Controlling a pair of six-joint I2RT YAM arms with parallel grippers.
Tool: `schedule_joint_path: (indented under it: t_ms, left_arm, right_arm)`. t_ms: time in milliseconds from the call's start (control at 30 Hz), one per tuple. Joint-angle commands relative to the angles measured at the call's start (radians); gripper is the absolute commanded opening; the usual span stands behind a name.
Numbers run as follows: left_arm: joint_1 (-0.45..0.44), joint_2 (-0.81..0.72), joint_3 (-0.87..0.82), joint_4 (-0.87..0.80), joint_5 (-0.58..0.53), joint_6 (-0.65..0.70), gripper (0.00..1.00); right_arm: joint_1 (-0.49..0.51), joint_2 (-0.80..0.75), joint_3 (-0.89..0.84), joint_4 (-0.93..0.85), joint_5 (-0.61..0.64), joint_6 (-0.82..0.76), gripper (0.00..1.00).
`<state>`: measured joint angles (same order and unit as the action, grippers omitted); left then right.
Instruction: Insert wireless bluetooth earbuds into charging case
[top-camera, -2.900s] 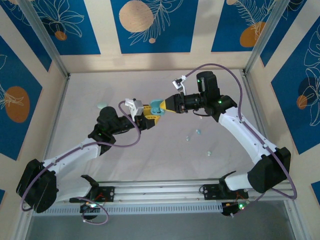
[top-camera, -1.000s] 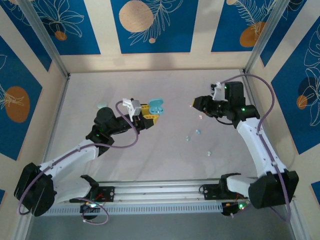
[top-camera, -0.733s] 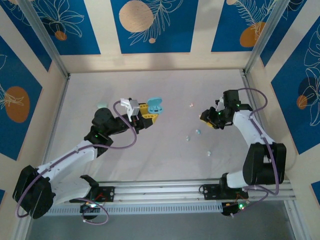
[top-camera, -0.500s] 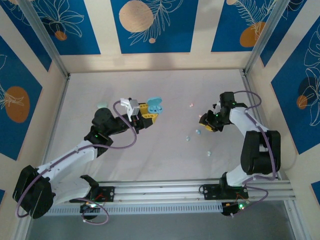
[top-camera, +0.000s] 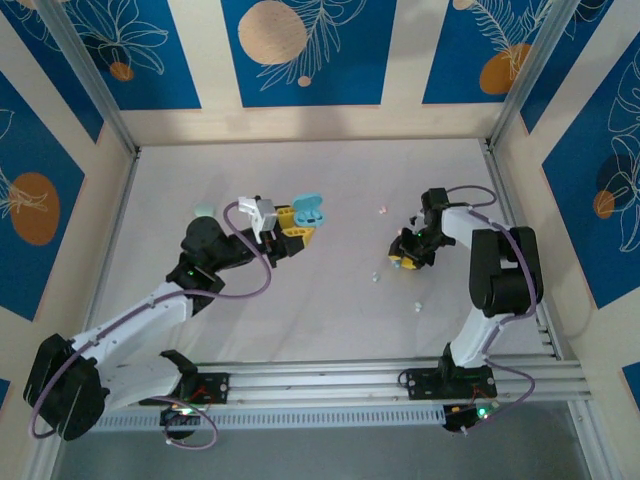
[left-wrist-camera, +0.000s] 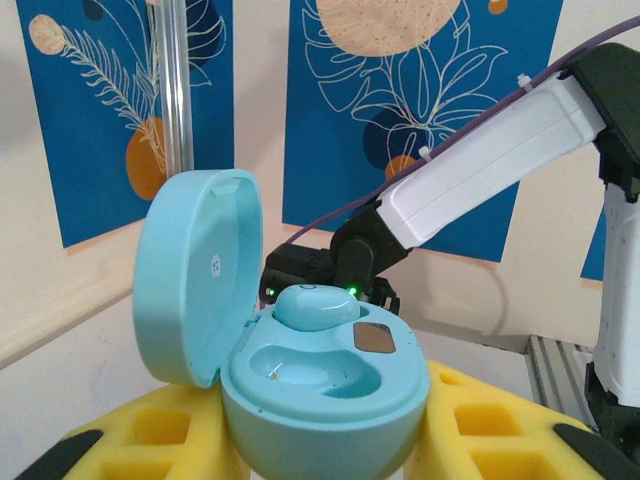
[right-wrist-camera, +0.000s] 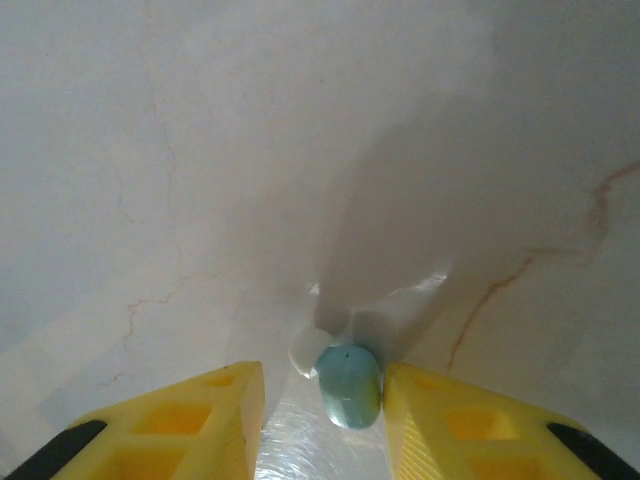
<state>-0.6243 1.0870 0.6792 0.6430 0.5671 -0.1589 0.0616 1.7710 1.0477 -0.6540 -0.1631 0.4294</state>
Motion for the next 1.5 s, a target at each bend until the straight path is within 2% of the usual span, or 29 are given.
schedule_joint_path:
  t_ms: [0,467,600,933,1067,1467]
  left_arm:
    - [-0.009,-0.022,-0.006,0.011,-0.011,0.001,0.36]
    - [-0.009,-0.024,-0.006,0.009,-0.014,-0.003,0.36]
    - [-0.009,-0.027,-0.008,0.008,-0.017,-0.002,0.36]
    - [-0.009,-0.043,-0.013,-0.009,-0.024,0.009,0.36]
    - [-0.009,-0.058,-0.018,-0.019,-0.033,0.014,0.36]
    - [-0.008,-0.06,-0.015,-0.027,-0.032,0.012,0.36]
  right_arm:
    - [0.02,0.014,0.027,-0.018,0.006,-0.035,0.33]
    - [0.091,0.046,0.089,-0.033,-0.126,-0.024,0.34]
    - [0.104,0.036,0.108,-0.04,-0.124,-0.03,0.35]
    - [0.119,0.091,0.186,-0.101,0.109,-0.029,0.39]
    - [0.128,0.118,0.204,-0.066,0.063,-0.054,0.42]
    - [0.188,0.257,0.367,-0.141,0.064,-0.164,0.41]
